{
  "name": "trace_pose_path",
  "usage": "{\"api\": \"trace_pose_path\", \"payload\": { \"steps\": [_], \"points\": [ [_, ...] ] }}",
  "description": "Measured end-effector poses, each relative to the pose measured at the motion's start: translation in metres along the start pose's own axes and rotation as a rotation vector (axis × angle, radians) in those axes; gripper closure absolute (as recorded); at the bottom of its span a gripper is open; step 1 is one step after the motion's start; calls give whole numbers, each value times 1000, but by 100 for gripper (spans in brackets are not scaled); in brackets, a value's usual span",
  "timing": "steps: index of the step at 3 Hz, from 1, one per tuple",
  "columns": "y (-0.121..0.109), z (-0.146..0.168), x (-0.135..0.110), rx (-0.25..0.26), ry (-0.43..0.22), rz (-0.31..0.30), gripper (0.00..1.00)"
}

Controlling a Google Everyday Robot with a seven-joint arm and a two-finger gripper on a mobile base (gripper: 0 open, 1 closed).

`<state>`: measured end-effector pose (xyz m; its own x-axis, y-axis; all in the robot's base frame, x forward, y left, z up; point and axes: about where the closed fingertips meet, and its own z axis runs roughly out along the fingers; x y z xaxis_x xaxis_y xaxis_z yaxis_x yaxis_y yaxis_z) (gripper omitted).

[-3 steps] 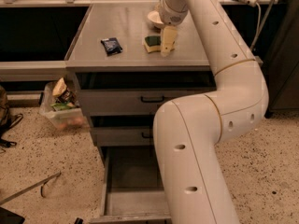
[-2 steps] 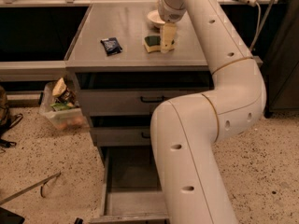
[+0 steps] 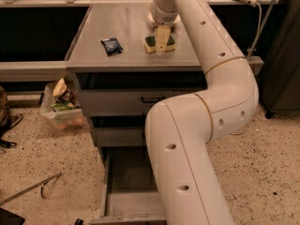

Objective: Place sponge into bottom drawer

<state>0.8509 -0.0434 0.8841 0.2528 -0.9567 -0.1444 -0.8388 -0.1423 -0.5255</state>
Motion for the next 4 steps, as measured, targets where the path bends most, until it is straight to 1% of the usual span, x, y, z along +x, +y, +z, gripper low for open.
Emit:
{"api": "trace_pose_path", "payload": {
  "steps": [1, 2, 4],
  "points": [
    [-8, 7, -4, 24, 10, -31, 0],
    [-12, 11, -6, 37, 16, -48, 0],
    [-15, 14, -8, 45, 20, -60, 0]
  ]
}}
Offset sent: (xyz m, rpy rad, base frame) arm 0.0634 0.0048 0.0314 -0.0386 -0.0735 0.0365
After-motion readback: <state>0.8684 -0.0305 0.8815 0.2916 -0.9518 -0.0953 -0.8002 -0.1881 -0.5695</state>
